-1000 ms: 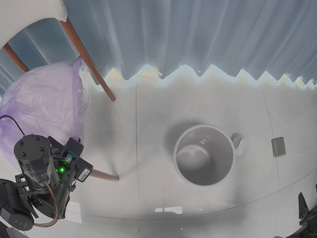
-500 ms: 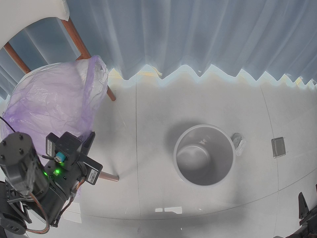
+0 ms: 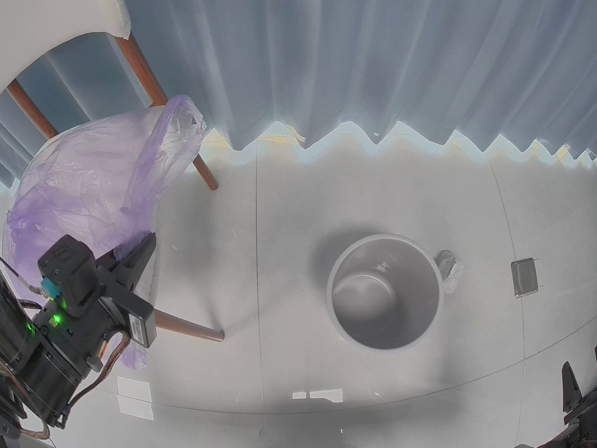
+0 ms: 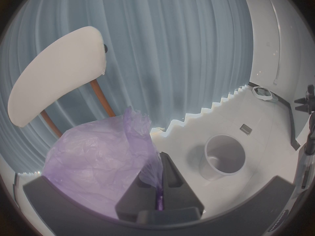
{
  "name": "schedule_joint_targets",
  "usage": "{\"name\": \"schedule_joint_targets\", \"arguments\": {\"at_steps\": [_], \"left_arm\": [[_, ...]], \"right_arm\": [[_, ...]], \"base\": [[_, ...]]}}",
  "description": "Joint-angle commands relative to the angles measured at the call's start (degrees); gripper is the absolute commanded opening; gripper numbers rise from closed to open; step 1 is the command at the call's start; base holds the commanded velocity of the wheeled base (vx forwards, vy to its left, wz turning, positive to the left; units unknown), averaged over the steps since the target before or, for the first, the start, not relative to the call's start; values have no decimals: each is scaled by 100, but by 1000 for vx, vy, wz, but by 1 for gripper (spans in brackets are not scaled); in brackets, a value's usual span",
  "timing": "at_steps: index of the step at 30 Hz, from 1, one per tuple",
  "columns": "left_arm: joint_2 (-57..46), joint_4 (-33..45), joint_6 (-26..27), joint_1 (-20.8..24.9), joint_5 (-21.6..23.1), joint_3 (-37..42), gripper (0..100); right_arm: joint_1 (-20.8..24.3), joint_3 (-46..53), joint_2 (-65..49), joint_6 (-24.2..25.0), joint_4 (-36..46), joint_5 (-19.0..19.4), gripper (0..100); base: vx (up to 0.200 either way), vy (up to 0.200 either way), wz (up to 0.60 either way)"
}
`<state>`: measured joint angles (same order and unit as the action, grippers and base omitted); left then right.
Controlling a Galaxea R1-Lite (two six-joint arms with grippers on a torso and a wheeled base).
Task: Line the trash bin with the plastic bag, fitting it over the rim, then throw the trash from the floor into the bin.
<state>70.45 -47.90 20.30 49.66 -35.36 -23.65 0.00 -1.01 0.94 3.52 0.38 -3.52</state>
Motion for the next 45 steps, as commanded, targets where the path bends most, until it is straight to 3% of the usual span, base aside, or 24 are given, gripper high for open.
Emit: {"name": "schedule_joint_targets", "arguments": {"at_steps": [1, 8, 11, 12, 14, 20, 21, 26, 33, 39, 42, 45], "left_arm": [[-242, 61, -149, -1, 135, 159, 0], [-251, 641, -782, -53, 381, 387, 0], [-251, 641, -782, -53, 381, 387, 0], [-242, 1002, -1151, -62, 539, 361, 0], [-225, 1098, -1327, -132, 759, 343, 0], [-225, 1388, -1406, -836, 1787, 343, 0], [-216, 1415, -1406, -1117, 2201, 317, 0], [-189, 1406, -1397, -1978, 3352, 229, 0], [-198, 1362, -1625, -2198, 4090, 229, 0], [-348, 1327, -2583, -2119, 5022, 229, 0], [-638, 1309, -3251, -2119, 5312, 185, 0], [-796, 1318, -3577, -2110, 5584, 256, 0]], "right_arm": [[0, 5, -94, -1, 6, 1, 100], [0, 5, -94, -1, -3, 1, 100], [0, 5, -94, -1, -3, 1, 100], [0, 5, -94, -1, -3, 1, 100], [0, 5, -94, -1, -3, 1, 100], [0, 5, -94, -1, -3, 1, 100], [0, 5, -94, -1, -3, 1, 100], [0, 5, -94, -1, 6, 1, 100], [0, 5, -94, -1, 6, 1, 100], [0, 5, -94, -1, -3, 1, 100], [0, 5, -94, -1, 6, 1, 100], [0, 5, -94, -1, 6, 1, 100]], "base": [[0, 0, 0], [0, 0, 0], [0, 0, 0], [0, 0, 0], [0, 0, 0], [0, 0, 0], [0, 0, 0], [0, 0, 0], [0, 0, 0], [0, 0, 0], [0, 0, 0], [0, 0, 0]]}}
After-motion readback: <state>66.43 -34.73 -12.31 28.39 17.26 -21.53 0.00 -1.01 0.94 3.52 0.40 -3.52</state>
